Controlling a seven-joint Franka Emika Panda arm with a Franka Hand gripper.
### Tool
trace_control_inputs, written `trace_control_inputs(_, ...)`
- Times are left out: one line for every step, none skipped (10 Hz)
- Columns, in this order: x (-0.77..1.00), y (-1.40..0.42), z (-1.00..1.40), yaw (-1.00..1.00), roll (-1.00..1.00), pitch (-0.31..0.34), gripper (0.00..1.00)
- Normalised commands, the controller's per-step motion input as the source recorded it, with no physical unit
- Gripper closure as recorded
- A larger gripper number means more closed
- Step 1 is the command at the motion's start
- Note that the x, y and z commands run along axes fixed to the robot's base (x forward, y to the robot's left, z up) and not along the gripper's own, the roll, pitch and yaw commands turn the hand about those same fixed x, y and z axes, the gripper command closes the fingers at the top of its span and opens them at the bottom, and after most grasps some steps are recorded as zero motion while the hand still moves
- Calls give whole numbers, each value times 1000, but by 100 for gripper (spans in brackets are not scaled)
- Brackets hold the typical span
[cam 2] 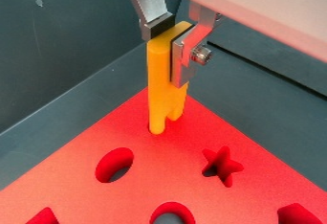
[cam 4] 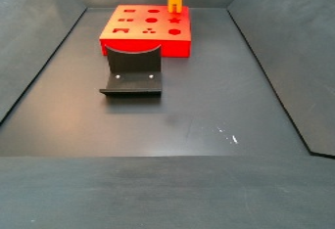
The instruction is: Insert the square-circle object.
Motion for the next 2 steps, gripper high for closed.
trace_control_inputs(0, 0, 0, 0, 4, 0, 100)
trace_control_inputs(0, 0, 0, 0, 4, 0, 100)
